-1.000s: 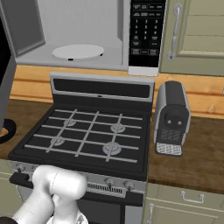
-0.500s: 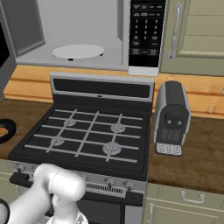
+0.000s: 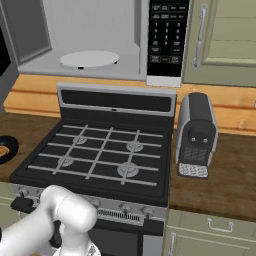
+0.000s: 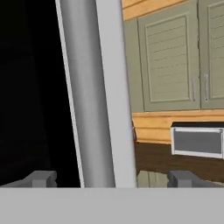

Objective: Open the microwave, place the bowl with waffle inside the microwave, then close the microwave door and turn it on.

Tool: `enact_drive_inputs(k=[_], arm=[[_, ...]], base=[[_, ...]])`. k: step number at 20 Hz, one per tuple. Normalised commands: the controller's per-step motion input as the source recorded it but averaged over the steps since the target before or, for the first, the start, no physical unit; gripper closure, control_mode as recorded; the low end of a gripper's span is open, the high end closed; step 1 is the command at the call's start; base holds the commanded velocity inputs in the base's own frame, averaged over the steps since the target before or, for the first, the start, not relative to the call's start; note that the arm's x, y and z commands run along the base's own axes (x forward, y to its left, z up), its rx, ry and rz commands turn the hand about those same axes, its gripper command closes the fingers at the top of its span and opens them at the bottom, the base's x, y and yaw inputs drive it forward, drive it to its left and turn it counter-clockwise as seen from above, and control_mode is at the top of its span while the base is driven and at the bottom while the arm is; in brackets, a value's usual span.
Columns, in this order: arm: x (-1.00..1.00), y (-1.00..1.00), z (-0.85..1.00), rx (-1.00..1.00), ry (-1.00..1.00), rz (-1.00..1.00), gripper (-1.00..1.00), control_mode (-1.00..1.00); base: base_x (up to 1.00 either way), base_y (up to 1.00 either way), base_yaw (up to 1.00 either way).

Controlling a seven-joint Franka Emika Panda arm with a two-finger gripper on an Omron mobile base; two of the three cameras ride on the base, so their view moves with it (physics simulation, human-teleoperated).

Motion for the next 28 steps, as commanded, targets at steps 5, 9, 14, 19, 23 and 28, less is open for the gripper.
enact_drive_inputs(k=[5, 9, 14, 19, 23, 28], arm=[[-0.29, -0.01, -0.52, 0.02, -0.01, 0.06, -1.0, -1.0], [-0.14, 0.05, -0.5, 0.0, -0.02, 0.13, -1.0, -1.0], [-0.11, -0.37, -0.19, 0.01, 0.0, 0.28, -1.0, -1.0], [-0.42, -0.51, -0.09, 0.0, -0.01, 0.42, -1.0, -1.0], [-0.72, -0.5, -0.04, 0.0, -0.06, 0.43, -1.0, -1.0], [-0.13, -0.72, 0.0, 0.02, -0.01, 0.55, -1.0, -1.0]], base=[[0.0, 0.0, 0.0], [0.0, 0.0, 0.0], [0.0, 0.0, 0.0], [0.0, 0.0, 0.0], [0.0, 0.0, 0.0], [0.0, 0.0, 0.0]])
